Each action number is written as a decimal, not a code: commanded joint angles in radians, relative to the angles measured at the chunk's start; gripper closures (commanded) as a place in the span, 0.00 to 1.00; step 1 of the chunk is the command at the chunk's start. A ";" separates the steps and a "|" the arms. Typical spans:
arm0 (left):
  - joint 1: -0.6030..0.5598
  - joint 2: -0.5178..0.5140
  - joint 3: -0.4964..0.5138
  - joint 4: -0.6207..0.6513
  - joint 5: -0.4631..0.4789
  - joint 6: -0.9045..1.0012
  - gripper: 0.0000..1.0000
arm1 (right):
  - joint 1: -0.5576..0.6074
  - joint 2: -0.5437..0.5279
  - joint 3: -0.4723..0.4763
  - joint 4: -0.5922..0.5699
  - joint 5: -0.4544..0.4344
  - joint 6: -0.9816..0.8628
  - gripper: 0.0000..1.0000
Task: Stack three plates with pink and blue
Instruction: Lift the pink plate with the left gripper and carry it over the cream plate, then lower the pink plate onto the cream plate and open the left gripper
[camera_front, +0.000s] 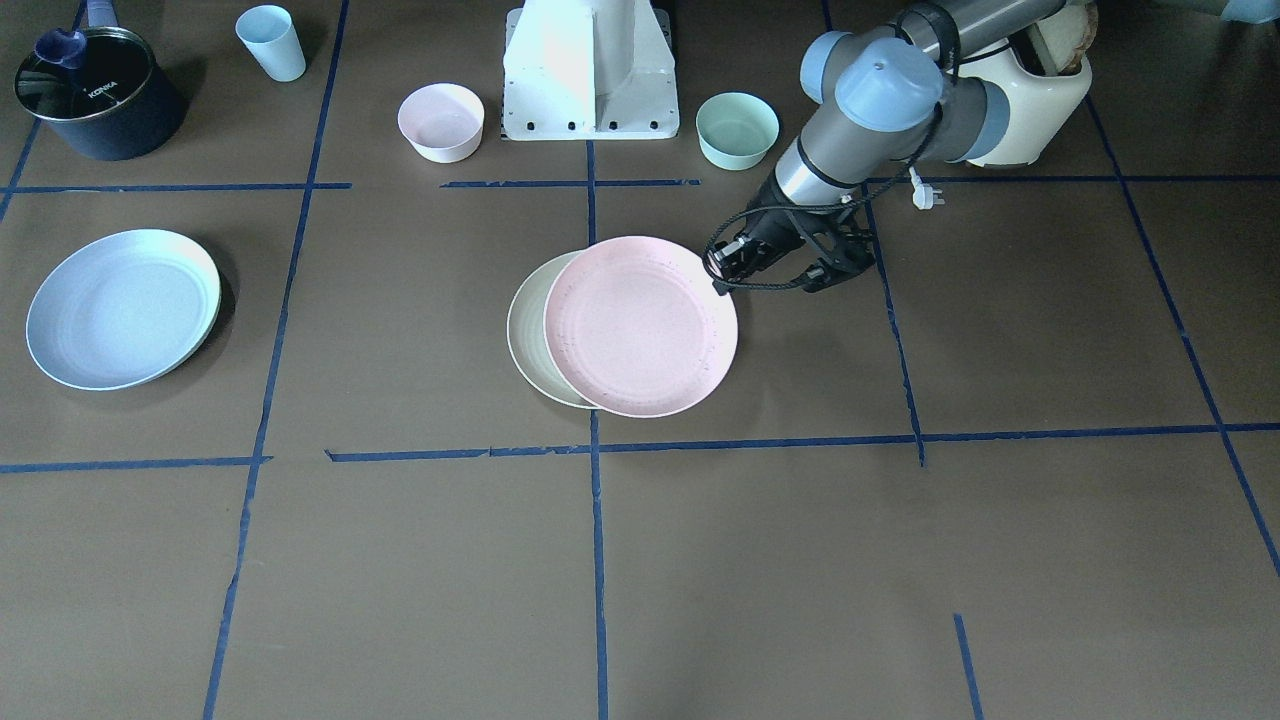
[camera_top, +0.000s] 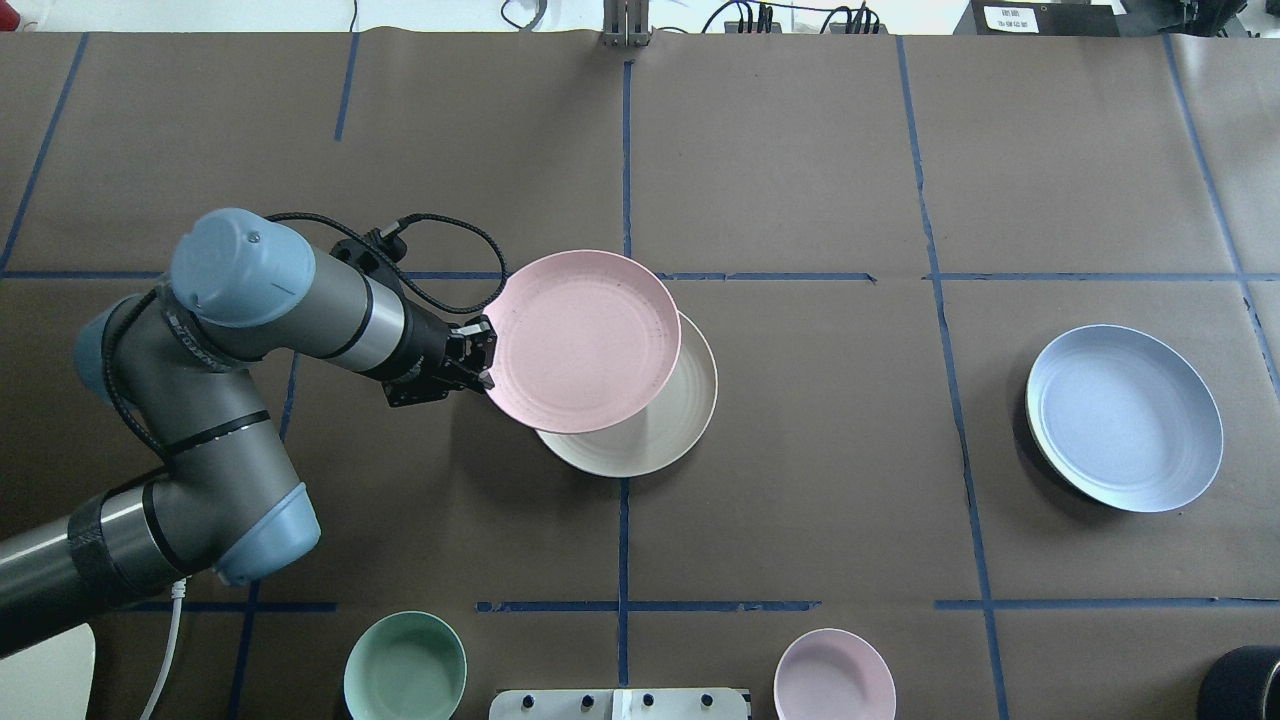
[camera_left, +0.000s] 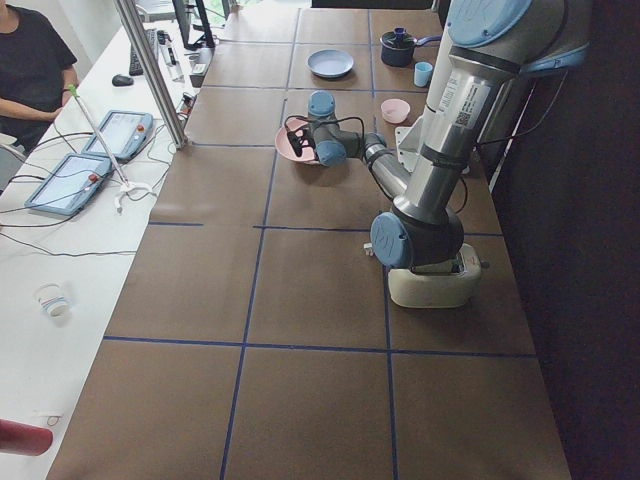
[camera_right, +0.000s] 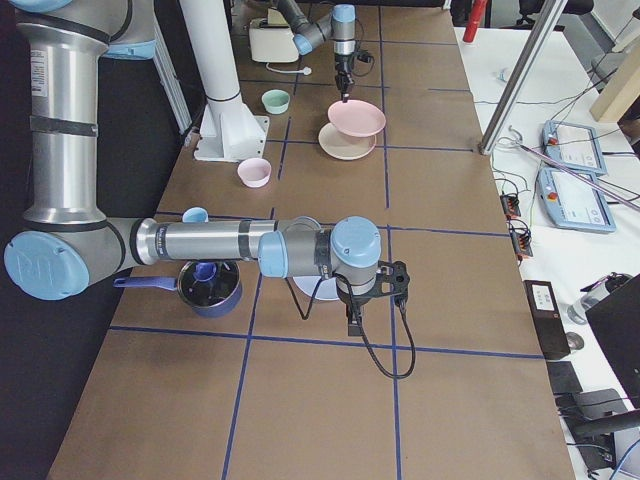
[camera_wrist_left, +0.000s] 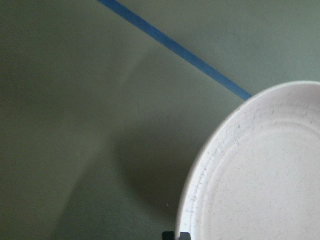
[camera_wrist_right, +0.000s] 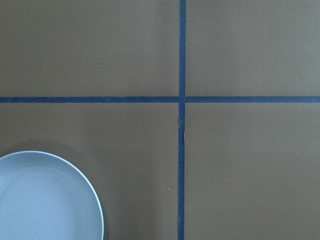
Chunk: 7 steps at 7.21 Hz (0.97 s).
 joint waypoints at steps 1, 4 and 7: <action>0.040 -0.012 -0.007 0.017 0.017 -0.009 1.00 | 0.000 -0.003 0.002 0.005 0.001 0.000 0.00; 0.080 -0.023 0.010 0.017 0.038 -0.009 0.92 | 0.000 -0.006 0.002 -0.001 0.001 0.000 0.00; 0.061 -0.023 -0.012 0.029 0.037 -0.007 0.00 | 0.000 -0.009 -0.004 0.003 0.003 0.003 0.00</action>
